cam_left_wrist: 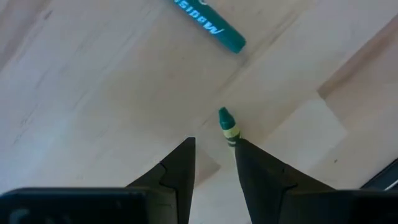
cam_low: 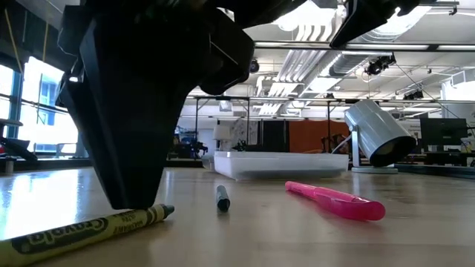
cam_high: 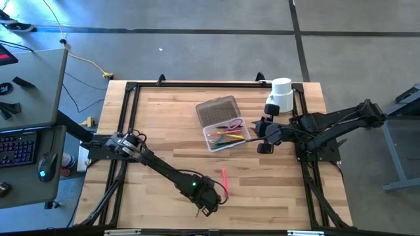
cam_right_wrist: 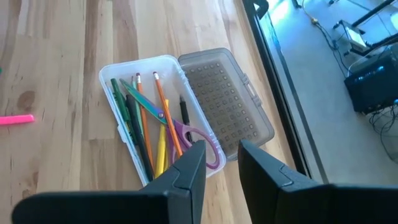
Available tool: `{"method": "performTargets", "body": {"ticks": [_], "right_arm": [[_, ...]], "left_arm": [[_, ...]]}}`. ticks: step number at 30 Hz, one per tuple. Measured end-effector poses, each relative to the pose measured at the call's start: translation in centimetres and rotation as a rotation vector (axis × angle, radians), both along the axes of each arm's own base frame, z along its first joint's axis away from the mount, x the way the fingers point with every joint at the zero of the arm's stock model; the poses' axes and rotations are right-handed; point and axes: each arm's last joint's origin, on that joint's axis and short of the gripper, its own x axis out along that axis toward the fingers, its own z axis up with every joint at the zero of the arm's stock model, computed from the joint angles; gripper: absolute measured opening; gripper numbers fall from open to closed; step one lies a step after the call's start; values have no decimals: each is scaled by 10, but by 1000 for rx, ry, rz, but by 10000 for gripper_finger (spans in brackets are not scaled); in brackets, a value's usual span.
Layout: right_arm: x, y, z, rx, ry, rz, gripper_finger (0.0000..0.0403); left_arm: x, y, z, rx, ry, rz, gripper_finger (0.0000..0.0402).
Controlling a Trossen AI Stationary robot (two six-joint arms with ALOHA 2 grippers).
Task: Pick & place school supplies into a supply box
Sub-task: Put the light green crayon into the gray supply box
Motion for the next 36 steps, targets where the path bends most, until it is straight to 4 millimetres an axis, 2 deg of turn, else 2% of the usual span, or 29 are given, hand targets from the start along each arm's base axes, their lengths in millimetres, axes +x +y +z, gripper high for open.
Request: {"method": "performTargets", "body": {"ticks": [17,29,32,36], "right_arm": [[1,0,1,-10,-4,12,78],[1,0,1,-10,-4,12,78],[1,0,1,-10,-4,12,79],[1,0,1,-10,-4,12,79]], "left_arm": [[3,-2,-1,-19,-31,16,150],[-6,3,-5,33,70,15,148],[-7,4,-5,46,85,14,129],[-6,8,-5,67,79,-24,74]]}}
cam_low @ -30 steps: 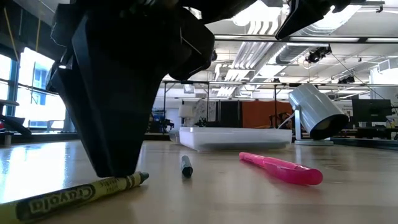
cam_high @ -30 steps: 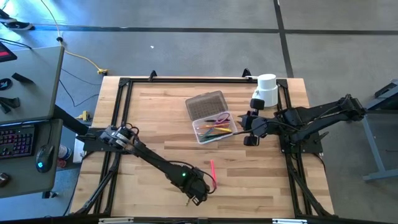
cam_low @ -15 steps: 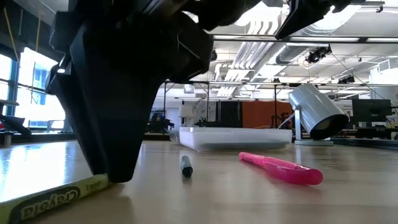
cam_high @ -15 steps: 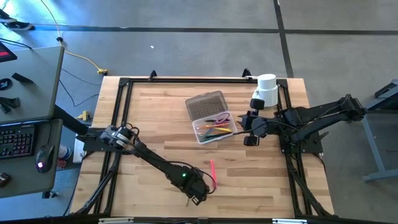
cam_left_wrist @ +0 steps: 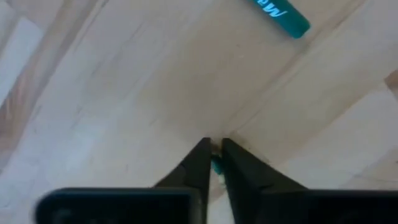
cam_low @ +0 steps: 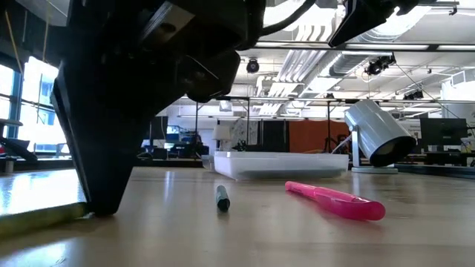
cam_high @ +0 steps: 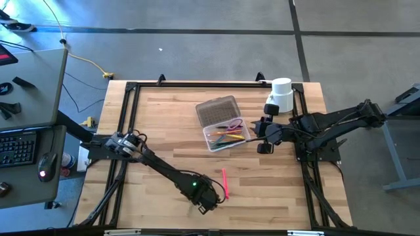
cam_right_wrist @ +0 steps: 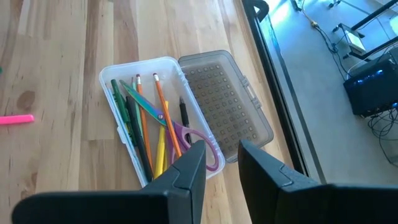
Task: Pick & place school supplies into a supply box
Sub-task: Put the light green crayon into the gray supply box
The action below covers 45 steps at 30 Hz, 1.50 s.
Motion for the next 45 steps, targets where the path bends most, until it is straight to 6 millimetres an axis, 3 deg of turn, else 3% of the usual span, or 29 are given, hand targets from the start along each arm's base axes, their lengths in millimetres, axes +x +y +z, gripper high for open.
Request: {"method": "performTargets", "body": {"ticks": [3,6,12,16,22,26,29,34,41,45], "right_arm": [[0,0,0,3,-2,-3,79],[0,0,0,27,-9,-10,79],[0,3,-1,109,10,58,79],[1,5,-2,159,20,102,78],[1,7,-2,197,25,136,78],[1,6,-2,195,23,134,79],[1,7,-2,197,17,134,79],[1,7,-2,216,8,116,79],[1,6,-2,209,9,119,79],[2,6,-1,167,22,145,79]], "left_arm": [[3,6,0,-3,4,10,27],[7,11,0,-11,-5,-18,16],[15,28,0,11,-27,-99,99],[12,40,1,-35,51,-268,140],[-14,52,16,-44,367,-349,147],[-30,56,26,26,565,-193,137],[-31,46,22,73,532,-49,128],[-35,15,16,37,447,-18,125],[-65,-8,20,107,633,102,149],[-73,-17,18,145,638,175,172]]}}
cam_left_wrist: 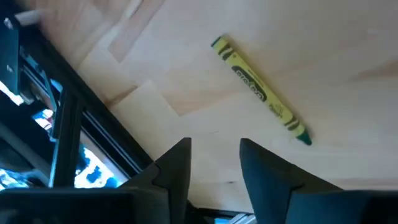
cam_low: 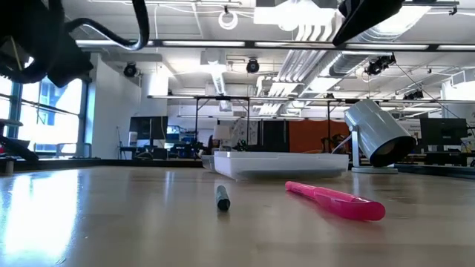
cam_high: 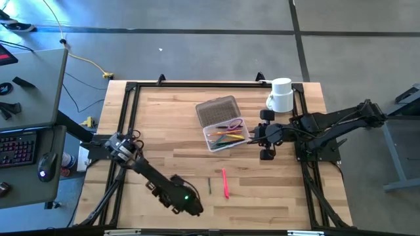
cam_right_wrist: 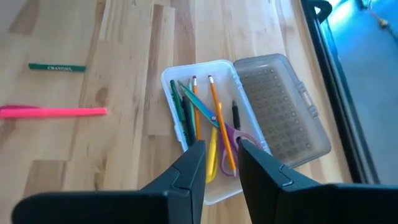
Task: Pick & place school supplies into a supply box
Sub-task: Put the light green crayon into the gray supply box
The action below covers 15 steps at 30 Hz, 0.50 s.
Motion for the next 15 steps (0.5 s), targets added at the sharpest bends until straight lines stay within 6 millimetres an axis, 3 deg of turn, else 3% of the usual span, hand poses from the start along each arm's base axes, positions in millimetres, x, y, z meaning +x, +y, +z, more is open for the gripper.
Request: {"method": "performTargets", "body": {"ticks": [8,15], "right_arm": [[4,1,4,-96,-25,99,79],[10,2,11,-172,-103,175,79]], "left_arm": [[5,-3,-2,29,-60,84,219],[20,0,-7,3,-198,85,229]]}}
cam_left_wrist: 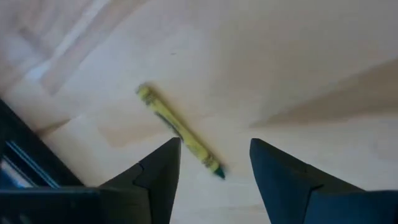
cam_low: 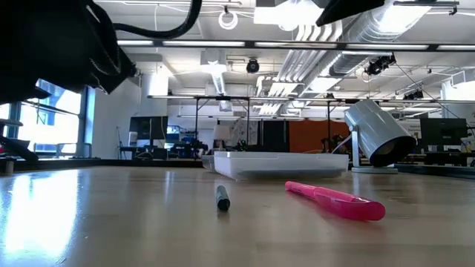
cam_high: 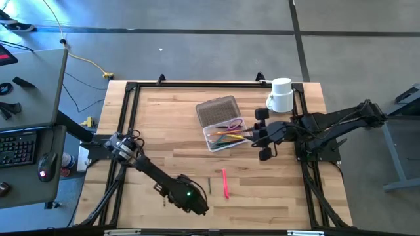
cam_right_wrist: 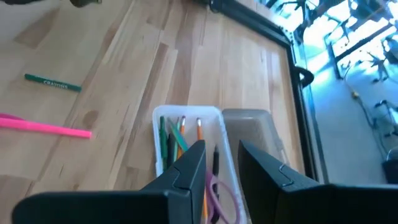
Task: Pick & place school supplies into a supply box
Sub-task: Put the light green crayon into the gray supply box
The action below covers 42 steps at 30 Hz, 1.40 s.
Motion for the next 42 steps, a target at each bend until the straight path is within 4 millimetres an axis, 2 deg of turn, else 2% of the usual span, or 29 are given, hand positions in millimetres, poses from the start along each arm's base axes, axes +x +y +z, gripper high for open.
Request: {"method": "performTargets", "body": {"ticks": [5,11,13,17,20,23,25,28,33,37,42], "right_arm": [[1,0,2,-6,-19,12,79],[1,0,2,-5,-18,13,79],[1,1,2,-4,-18,15,79],[1,0,2,13,-20,4,79],[1,1,1,26,-21,-2,79],[1,1,1,39,-21,-8,79],[1,1,1,49,-23,-15,79],[1,1,1,55,-25,-19,79],[1,1,2,58,-29,-20,79],[1,1,1,74,-33,-31,79],[1,1,2,76,-33,-33,79]], "left_arm": [[-7,5,3,52,82,26,229],[-25,-4,8,62,216,40,229],[-31,-9,9,15,245,39,229],[-54,-15,22,12,249,17,229],[-80,-14,30,86,240,20,229],[-110,-9,34,185,230,85,229],[-120,-8,35,195,191,208,229],[-118,-8,35,150,91,336,229],[-98,-4,35,135,-151,339,229],[-87,5,32,161,-211,370,229],[-78,12,11,111,-248,399,229]]}}
